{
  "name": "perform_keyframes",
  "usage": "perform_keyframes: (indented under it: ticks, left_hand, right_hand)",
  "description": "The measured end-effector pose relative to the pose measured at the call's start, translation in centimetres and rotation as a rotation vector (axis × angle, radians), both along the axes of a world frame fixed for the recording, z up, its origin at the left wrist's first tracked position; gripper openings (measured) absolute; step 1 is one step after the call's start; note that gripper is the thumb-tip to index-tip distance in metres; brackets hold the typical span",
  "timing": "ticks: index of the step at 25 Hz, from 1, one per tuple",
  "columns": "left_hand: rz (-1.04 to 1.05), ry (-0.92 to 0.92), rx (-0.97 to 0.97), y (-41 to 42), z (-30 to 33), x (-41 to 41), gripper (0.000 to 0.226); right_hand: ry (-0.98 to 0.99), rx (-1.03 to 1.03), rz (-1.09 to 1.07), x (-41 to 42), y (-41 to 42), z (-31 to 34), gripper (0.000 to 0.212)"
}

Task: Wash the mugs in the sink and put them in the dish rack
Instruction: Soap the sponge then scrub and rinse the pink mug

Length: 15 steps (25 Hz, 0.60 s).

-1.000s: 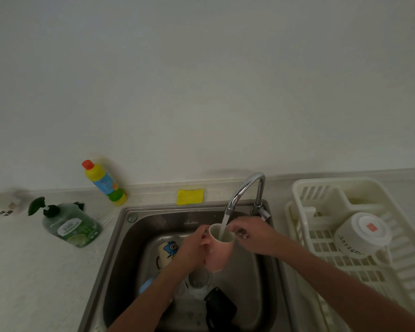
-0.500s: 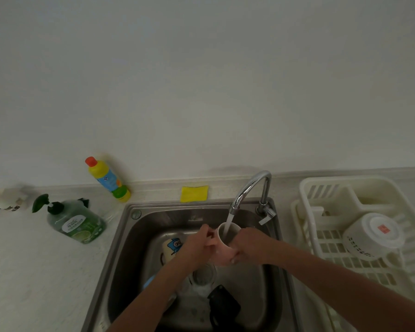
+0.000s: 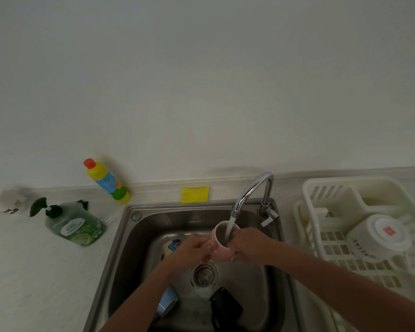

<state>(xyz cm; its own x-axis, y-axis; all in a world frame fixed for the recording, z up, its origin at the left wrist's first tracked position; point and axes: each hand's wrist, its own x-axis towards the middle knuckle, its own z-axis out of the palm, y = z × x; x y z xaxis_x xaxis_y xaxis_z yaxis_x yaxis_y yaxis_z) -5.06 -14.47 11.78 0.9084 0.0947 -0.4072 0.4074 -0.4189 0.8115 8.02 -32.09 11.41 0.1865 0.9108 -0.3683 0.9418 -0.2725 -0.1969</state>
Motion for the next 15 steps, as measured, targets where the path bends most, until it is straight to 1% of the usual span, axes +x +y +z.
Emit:
perform_keyframes:
  ticks: [2,4,6,8,9,11,13,14,15]
  left_hand:
    - [0.003,-0.023,0.015,-0.3,0.2,0.3,0.032]
    - [0.040,0.011,0.008,-0.4,0.3,0.4,0.032]
    - [0.066,0.056,0.039,-0.3,0.4,0.5,0.035]
    - [0.041,0.073,0.132,-0.2,0.3,0.7,0.033]
    - [0.026,0.067,0.184,-0.2,0.5,0.7,0.030]
    - [0.020,0.047,0.262,-0.3,0.6,0.8,0.031]
    - [0.026,0.037,0.317,-0.2,0.3,0.6,0.032]
    - [0.035,0.036,0.315,0.0,0.1,0.5,0.028]
    - [0.044,0.050,0.309,0.1,0.0,0.4,0.022]
  right_hand:
    - [0.002,0.049,-0.027,0.2,-0.1,-0.4,0.035]
    - [-0.095,0.175,0.045,0.4,0.0,-1.5,0.036]
    - [-0.139,0.254,0.088,0.5,0.0,-1.8,0.041]
    - [-0.151,0.261,0.093,1.0,0.1,-1.9,0.048]
    - [-0.151,0.211,0.088,1.0,0.2,-2.1,0.046]
    - [-0.063,0.092,0.059,0.9,0.2,-3.2,0.039]
    - [0.056,0.049,0.006,-0.1,0.6,-3.6,0.037]
    - [0.101,0.090,-0.039,-0.2,0.9,-4.2,0.038]
    - [0.102,0.169,-0.077,-0.1,1.2,-4.3,0.041]
